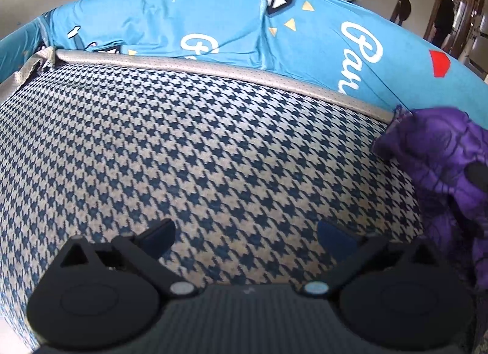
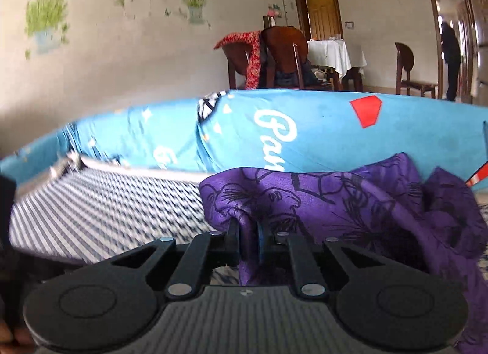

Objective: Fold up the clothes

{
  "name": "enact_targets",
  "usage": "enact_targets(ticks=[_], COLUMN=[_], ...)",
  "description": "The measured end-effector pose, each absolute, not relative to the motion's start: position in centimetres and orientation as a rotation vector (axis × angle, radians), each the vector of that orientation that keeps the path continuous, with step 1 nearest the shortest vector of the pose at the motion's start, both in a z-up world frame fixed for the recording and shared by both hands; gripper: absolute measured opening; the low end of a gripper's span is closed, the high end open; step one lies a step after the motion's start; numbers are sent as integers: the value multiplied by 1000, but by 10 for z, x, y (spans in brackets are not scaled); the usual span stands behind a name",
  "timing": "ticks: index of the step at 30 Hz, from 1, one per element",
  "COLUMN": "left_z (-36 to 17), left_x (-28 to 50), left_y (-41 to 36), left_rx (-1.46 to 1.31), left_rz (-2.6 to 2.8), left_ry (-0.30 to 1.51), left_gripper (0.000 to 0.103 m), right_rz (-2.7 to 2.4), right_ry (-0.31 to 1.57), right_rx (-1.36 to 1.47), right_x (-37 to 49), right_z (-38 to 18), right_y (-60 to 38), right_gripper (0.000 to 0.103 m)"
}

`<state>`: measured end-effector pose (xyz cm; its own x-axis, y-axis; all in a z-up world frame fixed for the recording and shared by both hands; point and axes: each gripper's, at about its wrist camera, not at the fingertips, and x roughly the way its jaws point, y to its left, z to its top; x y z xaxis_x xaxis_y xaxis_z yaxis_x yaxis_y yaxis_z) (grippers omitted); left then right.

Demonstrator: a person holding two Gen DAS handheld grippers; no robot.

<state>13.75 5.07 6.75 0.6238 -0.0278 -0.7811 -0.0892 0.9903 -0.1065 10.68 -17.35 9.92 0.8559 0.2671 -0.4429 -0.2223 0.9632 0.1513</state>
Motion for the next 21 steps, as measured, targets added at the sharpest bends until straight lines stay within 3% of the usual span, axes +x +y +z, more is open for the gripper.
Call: enact_targets(ticks=[5,7,10,18,21], left_z=[69,69,70,71,73], left_x=[135,134,131,130,128], left_y=[72,80,89,91,84], left_rx=[-164,-170,-178,-187,-182], left_rz=[71,90,114,115,93], left_ry=[887,883,875,887,882], left_gripper=[103,103,103,103,103], right_rz=[351,432,550,432,373], right_ry=[433,403,341,409,446], right_rx=[236,308,374,223,218], right_x=[118,119,117,117,119], right_z=[120,128,141,124,114], right_y=[-156,-149,-130,-113,-133], right_gripper=[13,5,4,7,15])
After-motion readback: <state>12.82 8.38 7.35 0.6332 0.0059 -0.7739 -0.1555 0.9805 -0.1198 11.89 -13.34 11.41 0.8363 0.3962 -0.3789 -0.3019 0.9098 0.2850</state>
